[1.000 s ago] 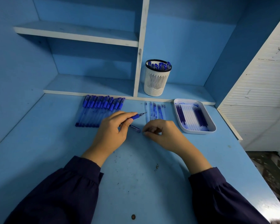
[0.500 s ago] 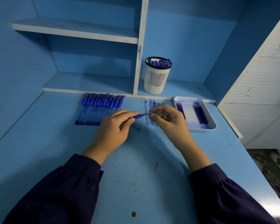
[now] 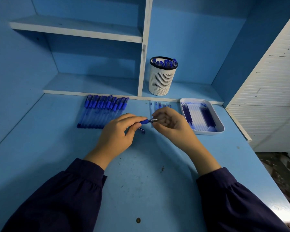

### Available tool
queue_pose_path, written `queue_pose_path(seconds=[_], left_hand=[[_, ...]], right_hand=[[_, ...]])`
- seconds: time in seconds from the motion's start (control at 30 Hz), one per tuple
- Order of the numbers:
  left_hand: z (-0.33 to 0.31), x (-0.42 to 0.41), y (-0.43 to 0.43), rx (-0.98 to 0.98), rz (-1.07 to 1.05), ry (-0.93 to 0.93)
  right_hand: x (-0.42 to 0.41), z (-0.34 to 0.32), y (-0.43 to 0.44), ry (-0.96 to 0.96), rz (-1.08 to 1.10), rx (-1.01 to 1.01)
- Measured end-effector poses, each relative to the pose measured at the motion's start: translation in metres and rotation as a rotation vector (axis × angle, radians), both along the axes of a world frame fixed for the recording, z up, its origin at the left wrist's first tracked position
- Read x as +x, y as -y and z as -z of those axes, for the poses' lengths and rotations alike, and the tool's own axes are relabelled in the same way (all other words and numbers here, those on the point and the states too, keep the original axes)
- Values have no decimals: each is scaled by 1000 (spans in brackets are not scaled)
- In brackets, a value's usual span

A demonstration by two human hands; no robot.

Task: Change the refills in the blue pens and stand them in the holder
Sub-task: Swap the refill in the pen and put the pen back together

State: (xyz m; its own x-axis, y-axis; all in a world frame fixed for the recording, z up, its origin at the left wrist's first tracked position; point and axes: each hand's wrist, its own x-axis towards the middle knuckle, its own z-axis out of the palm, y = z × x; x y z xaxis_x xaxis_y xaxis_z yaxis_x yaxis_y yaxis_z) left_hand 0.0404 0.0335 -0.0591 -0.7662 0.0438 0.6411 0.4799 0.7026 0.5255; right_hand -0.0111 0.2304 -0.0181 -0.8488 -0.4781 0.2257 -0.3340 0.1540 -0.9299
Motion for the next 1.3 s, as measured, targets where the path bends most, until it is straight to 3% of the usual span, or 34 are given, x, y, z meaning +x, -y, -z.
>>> queue_pose_path(seconds=[0.17, 0.27, 1.3], left_hand=[[-1, 1, 0, -2, -3, 15], [-1, 1, 0, -7, 6, 13], [-2, 2, 0, -11, 13, 16]], right_hand=[[-3, 0, -2, 32, 10, 60], [-2, -1, -3, 85, -35, -10], [-1, 0, -2, 83, -30, -12]])
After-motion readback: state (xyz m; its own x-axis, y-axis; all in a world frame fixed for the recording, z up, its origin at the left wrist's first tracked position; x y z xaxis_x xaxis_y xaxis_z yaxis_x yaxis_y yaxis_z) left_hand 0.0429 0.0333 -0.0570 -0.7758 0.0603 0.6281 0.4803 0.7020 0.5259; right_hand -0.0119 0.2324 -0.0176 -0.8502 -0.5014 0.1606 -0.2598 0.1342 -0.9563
